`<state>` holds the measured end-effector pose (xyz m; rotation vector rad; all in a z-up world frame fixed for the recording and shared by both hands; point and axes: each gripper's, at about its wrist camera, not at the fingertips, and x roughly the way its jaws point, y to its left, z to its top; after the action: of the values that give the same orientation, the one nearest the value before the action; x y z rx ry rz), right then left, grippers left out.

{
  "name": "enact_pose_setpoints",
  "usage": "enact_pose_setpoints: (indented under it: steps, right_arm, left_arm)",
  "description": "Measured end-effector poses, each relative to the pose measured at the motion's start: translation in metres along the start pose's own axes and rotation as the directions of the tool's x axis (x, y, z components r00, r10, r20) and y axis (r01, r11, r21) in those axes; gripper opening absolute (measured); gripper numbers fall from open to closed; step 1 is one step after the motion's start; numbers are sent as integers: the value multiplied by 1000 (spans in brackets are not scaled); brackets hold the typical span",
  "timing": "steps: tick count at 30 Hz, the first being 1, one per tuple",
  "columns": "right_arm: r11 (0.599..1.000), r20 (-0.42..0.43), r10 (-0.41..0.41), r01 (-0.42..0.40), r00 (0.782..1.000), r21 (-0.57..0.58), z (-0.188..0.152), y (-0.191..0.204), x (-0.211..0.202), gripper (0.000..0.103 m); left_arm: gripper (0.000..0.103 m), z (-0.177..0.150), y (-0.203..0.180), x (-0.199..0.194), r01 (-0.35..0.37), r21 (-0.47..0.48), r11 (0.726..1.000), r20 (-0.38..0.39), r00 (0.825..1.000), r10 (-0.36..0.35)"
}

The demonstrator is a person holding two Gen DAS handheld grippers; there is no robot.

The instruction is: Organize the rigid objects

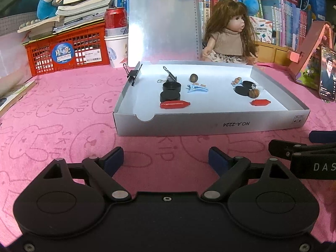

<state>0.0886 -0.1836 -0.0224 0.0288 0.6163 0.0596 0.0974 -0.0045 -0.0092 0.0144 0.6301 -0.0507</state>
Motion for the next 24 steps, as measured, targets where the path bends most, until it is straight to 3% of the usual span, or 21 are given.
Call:
enact_pose_setpoints:
  steps: [24]
  right_arm:
    - [999, -23, -28, 27, 999, -36, 0, 6, 5, 103]
  left_arm:
    - [102, 9, 4, 15, -16, -23, 1000, -41, 999, 15]
